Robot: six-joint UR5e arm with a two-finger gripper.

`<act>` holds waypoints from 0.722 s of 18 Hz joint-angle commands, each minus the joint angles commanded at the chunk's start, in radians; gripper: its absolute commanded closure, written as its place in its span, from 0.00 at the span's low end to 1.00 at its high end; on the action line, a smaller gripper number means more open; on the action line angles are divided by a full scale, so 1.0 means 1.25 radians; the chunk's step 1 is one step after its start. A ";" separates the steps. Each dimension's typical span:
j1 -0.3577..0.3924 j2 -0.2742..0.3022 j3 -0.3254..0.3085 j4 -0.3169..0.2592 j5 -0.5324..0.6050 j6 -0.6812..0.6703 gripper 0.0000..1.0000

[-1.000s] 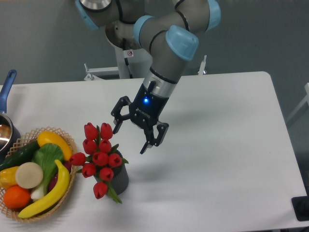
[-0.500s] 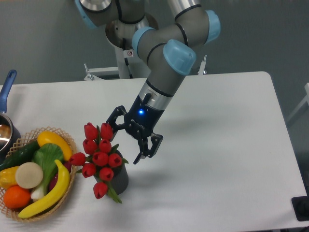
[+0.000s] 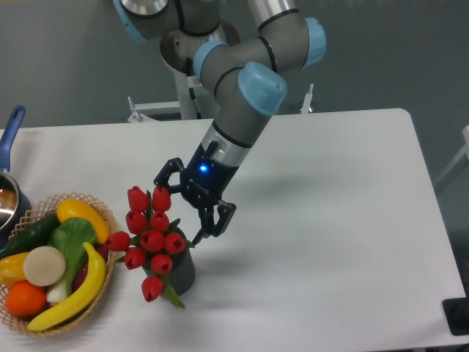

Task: Pick up the flowers from the vase
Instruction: 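Lower the open gripper around the tulip stems above the vase rim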

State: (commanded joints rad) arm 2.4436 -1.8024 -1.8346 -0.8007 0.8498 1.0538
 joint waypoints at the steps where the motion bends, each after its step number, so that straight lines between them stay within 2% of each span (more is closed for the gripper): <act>1: -0.006 0.000 0.001 0.000 -0.002 0.000 0.00; 13: -0.027 -0.043 0.026 0.021 -0.013 -0.001 0.00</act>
State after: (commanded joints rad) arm 2.4099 -1.8561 -1.8025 -0.7747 0.8330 1.0523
